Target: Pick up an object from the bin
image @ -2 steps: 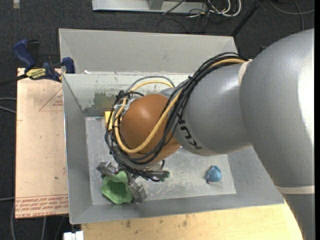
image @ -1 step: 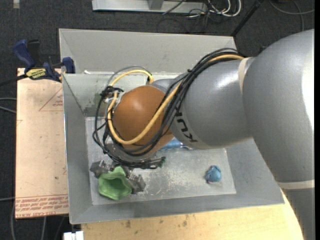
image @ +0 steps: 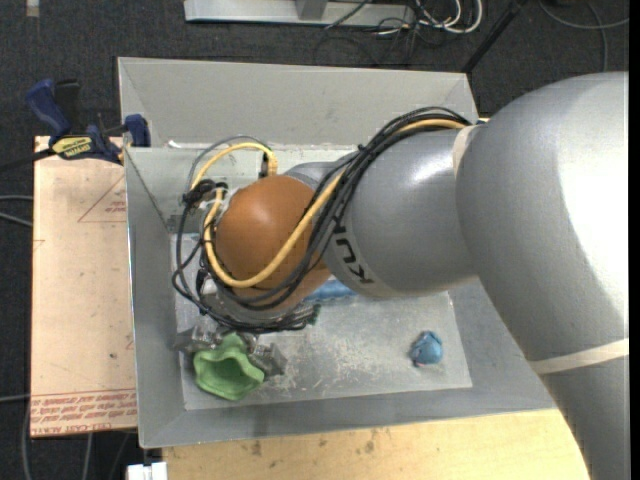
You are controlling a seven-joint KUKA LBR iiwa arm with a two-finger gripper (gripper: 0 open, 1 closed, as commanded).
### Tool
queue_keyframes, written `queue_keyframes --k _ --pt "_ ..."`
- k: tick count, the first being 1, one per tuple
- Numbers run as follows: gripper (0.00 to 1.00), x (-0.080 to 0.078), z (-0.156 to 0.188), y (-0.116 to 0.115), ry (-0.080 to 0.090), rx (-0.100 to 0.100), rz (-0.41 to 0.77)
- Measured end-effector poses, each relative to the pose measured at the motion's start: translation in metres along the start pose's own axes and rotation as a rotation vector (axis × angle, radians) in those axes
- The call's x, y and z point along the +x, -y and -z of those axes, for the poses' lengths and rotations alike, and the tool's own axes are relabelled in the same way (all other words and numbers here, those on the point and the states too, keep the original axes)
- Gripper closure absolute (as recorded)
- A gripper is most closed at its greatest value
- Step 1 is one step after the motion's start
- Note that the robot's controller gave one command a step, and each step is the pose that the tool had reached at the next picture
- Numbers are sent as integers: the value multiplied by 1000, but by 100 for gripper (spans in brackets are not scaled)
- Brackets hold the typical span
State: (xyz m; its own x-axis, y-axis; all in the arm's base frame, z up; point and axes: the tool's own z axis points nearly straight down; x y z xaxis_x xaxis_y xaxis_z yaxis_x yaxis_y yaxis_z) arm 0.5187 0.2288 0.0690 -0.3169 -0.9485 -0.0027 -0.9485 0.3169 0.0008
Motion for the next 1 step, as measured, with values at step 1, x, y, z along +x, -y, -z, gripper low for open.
queue_keyframes --k 1 --pt "0 -1 0 0 2 -2 -4"
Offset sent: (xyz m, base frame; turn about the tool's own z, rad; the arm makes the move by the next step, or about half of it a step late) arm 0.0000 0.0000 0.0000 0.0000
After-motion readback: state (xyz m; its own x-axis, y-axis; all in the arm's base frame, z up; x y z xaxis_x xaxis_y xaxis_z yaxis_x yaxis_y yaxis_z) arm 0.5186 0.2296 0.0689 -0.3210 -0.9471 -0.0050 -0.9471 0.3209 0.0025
